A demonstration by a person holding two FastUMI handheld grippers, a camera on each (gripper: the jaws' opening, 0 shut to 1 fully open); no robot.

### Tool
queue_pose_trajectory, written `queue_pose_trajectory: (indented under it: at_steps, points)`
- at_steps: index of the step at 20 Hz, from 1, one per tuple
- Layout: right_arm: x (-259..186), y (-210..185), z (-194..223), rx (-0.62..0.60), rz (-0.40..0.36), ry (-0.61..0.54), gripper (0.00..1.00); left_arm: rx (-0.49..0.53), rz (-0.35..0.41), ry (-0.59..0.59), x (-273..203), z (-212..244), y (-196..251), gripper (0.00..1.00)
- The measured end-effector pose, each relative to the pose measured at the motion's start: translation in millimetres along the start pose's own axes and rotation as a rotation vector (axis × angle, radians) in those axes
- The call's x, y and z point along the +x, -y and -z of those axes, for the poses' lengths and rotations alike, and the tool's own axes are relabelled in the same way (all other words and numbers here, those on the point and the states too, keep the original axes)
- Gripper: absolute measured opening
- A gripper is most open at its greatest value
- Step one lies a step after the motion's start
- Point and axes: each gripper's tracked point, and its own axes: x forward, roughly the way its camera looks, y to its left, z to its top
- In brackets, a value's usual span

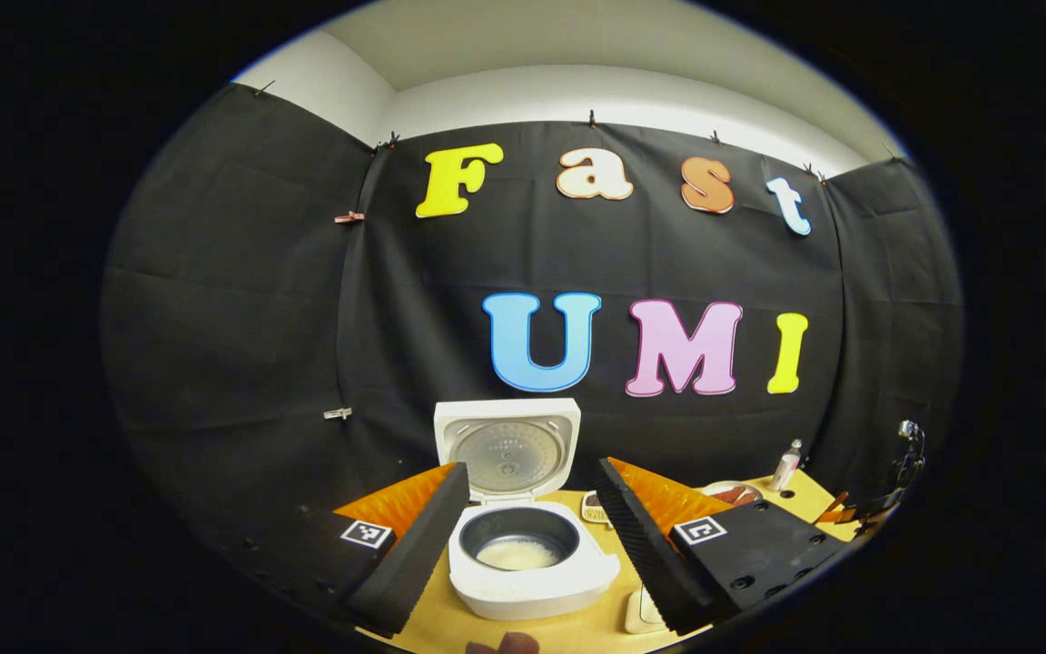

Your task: Close the left gripper, press the button to open the rice cooker; take a wooden spoon from the chopstick holder with the right hand, scoop a spoonful of rice and pour it into the rice cooker, then put the wooden spoon back into the chopstick holder.

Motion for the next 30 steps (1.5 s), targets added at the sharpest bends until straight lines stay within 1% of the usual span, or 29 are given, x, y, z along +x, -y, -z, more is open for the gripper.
queue_pose_trajectory:
  at_steps: [2,5,7,8,11,15,18,20,22,24,25,28,29,30]
  points:
    - [-21.6,0.8,0.9,0.008,0.019,0.032,0.98,-0.002,0.004,0.016,15.9,-9.1,-5.8,0.97]
    - [-57.2,1.9,13.5,0.006,0.047,0.063,0.98,-0.023,0.002,0.041,45.5,-28.6,-14.6,0.97]
    - [-81.6,-2.5,21.0,0.013,0.054,0.074,0.98,-0.039,0.013,0.057,67.8,-41.9,-16.9,0.97]
    - [-94.0,-5.6,21.6,0.016,0.056,0.085,0.98,-0.047,0.024,0.064,87.2,-47.1,-17.3,0.97]
    - [-129.4,-18.3,17.0,0.007,0.068,0.132,0.98,-0.066,0.049,0.101,125.6,-65.7,-18.8,0.95]
    - [-177.3,-48.4,-6.9,-0.025,0.092,0.250,0.98,-0.076,0.061,0.099,180.7,-68.4,-24.2,0.95]
    - [-206.0,-75.4,-17.9,-0.041,0.092,0.311,0.98,-0.086,0.060,0.053,231.7,-50.5,-30.7,0.95]
    - [-215.7,-87.1,-22.1,-0.086,0.099,0.337,0.98,-0.083,0.026,0.015,269.5,-31.1,-40.1,0.95]
    - [-221.0,-92.5,-20.0,-0.168,0.122,0.335,0.98,-0.082,-0.012,-0.016,295.8,-16.1,-47.1,0.95]
    - [-232.9,-102.7,-24.9,-0.204,0.134,0.354,0.99,-0.088,-0.037,-0.034,326.2,-5.1,-53.3,0.95]
    - [-238.5,-106.2,-26.3,-0.214,0.136,0.364,0.98,-0.076,-0.046,-0.045,340.0,-0.2,-54.7,0.95]
    - [-250.2,-109.8,-27.3,-0.270,0.146,0.370,0.98,-0.043,-0.060,-0.117,365.9,28.3,-56.6,0.95]
    - [-254.9,-111.8,-29.3,-0.281,0.147,0.375,0.98,-0.046,-0.054,-0.155,368.6,39.4,-54.7,0.95]
    - [-259.2,-113.1,-31.5,-0.288,0.148,0.383,0.97,-0.035,-0.072,-0.186,366.2,49.1,-55.1,0.95]
